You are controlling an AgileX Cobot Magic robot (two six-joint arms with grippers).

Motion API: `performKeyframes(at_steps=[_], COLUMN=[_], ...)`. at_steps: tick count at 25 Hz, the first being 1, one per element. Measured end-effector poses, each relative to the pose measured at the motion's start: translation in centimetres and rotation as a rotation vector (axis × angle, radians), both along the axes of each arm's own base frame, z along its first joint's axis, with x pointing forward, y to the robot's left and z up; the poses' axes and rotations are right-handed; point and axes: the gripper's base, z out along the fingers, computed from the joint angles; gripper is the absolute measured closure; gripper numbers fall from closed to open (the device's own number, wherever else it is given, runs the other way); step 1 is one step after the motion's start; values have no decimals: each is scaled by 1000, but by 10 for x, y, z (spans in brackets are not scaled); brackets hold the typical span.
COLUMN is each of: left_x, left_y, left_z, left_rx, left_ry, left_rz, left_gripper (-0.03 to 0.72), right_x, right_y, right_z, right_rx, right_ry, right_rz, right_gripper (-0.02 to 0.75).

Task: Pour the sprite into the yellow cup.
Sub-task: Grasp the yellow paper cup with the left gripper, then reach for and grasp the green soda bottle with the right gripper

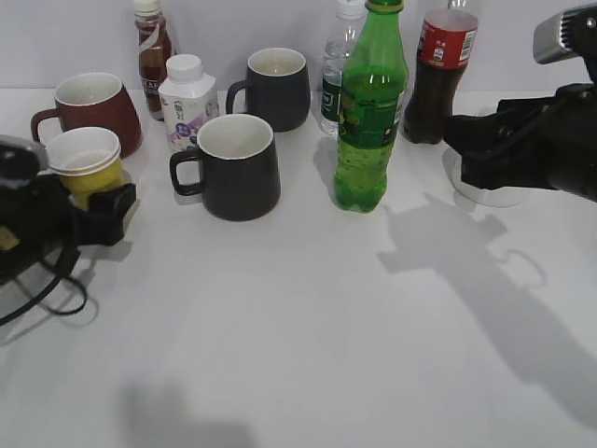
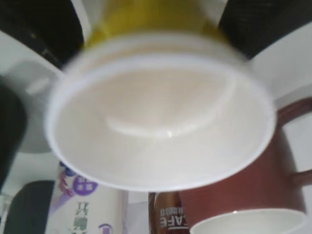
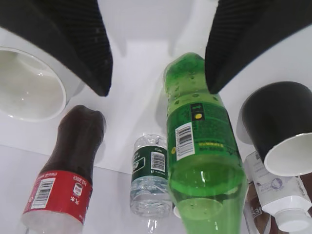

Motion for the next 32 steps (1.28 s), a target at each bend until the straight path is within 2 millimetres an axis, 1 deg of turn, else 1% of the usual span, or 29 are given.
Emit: performKeyframes(at_steps=[5, 7, 9, 13, 15, 17, 18, 20, 22, 27, 32], left_x=[22, 29, 31, 32, 32, 31, 29, 20, 7, -23, -48], left_y=[-5, -6, -7, -7, -7, -7, -7, -5, -2, 2, -3], left_z=[-5, -6, -8, -9, -7, -5, -5, -6, -8, -2, 8], left_rx=[-2, -3, -4, -4, -9, -17, -22, -24, -18, -8, 5], left_ry=[-27, -36, -37, -43, -56, -83, -95, -90, -62, -29, -38], left_rz=[-1, -1, -1, -1, -1, -2, -3, -3, -4, -28, -158], left_gripper=[49, 69, 118, 244, 273, 284, 286, 285, 286, 288, 288], right_x=[0, 0, 0, 2, 3, 5, 6, 10, 15, 25, 35], right_y=[0, 0, 0, 1, 2, 3, 5, 8, 12, 26, 34], right_z=[0, 0, -1, -5, -7, -11, -14, -21, -28, -46, -65], right_rx=[1, 5, 5, -1, -8, -24, -29, -13, 21, 47, 72], right_ry=[1, 2, 5, 21, 25, 29, 30, 42, 50, -12, -35], right_rz=[0, -2, -2, -2, 1, 11, 18, 24, 32, 128, 148], right_gripper=[285, 285, 285, 285, 284, 260, 232, 151, 94, 77, 77])
